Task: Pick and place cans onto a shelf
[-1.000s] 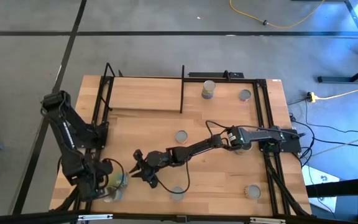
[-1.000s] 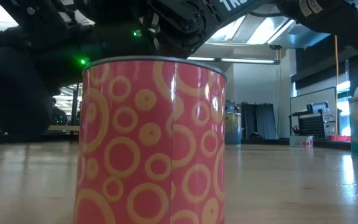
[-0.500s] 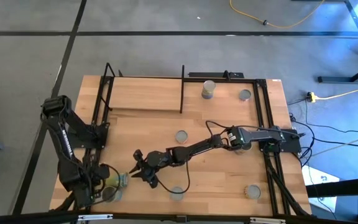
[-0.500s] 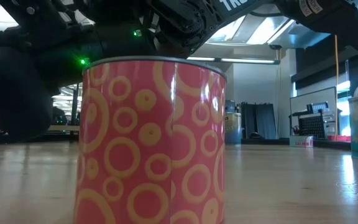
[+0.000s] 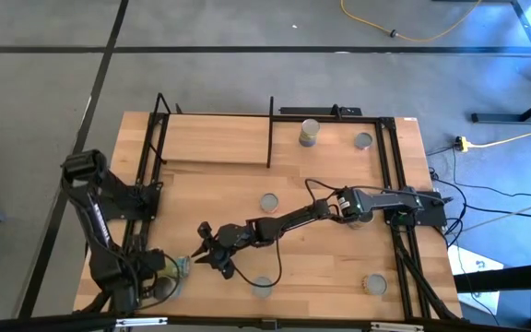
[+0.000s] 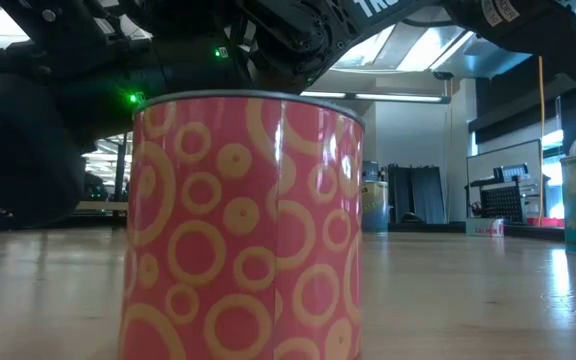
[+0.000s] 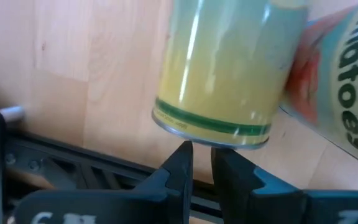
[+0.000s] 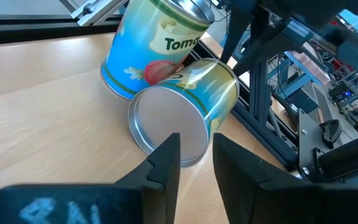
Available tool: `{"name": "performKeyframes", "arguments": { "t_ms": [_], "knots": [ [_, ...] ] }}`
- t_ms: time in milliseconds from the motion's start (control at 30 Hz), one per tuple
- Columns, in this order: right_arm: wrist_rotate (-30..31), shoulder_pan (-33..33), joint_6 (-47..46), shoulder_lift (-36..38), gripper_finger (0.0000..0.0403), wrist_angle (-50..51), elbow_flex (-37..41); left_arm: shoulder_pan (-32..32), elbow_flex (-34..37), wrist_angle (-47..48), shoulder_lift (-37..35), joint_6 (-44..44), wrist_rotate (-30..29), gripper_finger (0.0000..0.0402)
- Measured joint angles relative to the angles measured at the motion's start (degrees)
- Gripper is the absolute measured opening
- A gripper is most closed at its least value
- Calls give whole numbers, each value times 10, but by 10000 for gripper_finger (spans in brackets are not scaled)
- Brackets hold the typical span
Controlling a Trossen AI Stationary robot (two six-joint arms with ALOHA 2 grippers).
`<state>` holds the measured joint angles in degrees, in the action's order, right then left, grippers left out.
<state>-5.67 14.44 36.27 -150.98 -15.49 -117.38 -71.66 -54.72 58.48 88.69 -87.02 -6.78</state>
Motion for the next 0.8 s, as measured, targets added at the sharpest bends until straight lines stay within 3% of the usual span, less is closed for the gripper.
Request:
{"name": "performKeyframes", "arguments": {
  "t_ms": [267, 800],
  "knots": [
    [0, 0, 0, 0, 97, 0, 0, 1, 0, -1, 5, 2, -2, 51],
    [0, 0, 0, 1, 97, 1, 0, 9, 0, -3, 5, 2, -62, 51]
  ]
}}
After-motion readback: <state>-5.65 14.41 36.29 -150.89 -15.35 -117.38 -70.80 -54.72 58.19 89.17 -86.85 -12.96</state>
